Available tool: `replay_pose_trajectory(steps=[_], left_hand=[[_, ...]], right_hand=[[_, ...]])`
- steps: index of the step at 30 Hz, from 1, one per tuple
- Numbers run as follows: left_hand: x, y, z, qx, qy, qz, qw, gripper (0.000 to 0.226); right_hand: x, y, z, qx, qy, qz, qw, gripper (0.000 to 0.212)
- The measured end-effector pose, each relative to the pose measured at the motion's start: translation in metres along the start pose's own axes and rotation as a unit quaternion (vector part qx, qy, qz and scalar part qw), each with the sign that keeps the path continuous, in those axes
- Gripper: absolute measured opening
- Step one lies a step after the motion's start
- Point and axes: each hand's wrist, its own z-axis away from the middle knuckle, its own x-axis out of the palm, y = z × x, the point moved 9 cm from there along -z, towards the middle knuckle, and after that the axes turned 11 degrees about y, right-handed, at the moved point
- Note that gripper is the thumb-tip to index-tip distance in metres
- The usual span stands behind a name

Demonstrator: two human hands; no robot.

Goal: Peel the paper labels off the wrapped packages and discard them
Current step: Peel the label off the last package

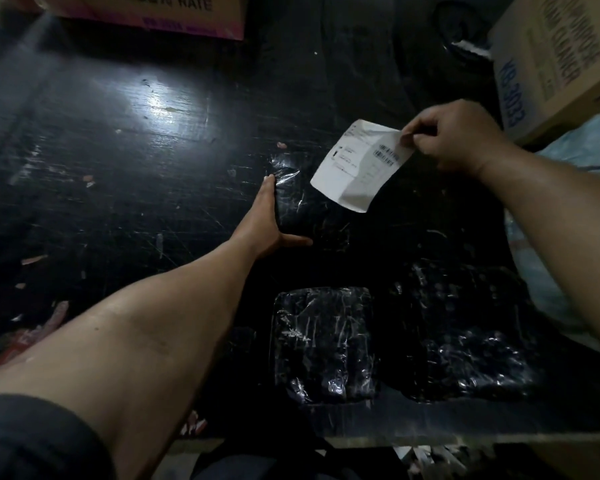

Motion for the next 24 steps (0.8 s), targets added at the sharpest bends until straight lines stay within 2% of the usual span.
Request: replay_pose_trajectory(steps=[8,13,17,18,21,24], left_hand=[[-0.001,0.001,0.002,-0.013,-0.006,-0.027,1.0,0.156],[-0.003,0.015,0.004,-0.016,-0.026,-0.116,0.993,0.157],[-0.006,0.027,0.002,-0.024,-0.042,-0.193,0.98,0.161],[-0.006,0.032,0.001,-0.02,-0.044,-0.21,0.977,0.16],[-0.003,0.067,0.002,0.029,-0.039,-0.26,0.964,0.15],[0.006,0.124,0.003,0.086,-0.003,-0.248,0.965,0.13]], right_hand=[[-0.02,0.024,0.016,0.022,0.001,-0.003,1.0,0.02],[-0.035,0.038,0.022,0.029,0.004,0.013,0.999,0.026],[-0.055,0.044,0.027,0.014,0.015,0.041,0.999,0.041],[-0.063,0.047,0.03,0.015,0.018,0.041,0.999,0.038],[-0.093,0.059,0.038,0.012,0.041,0.041,0.998,0.019],[-0.133,0.083,0.047,0.018,0.075,0.059,0.995,0.021]])
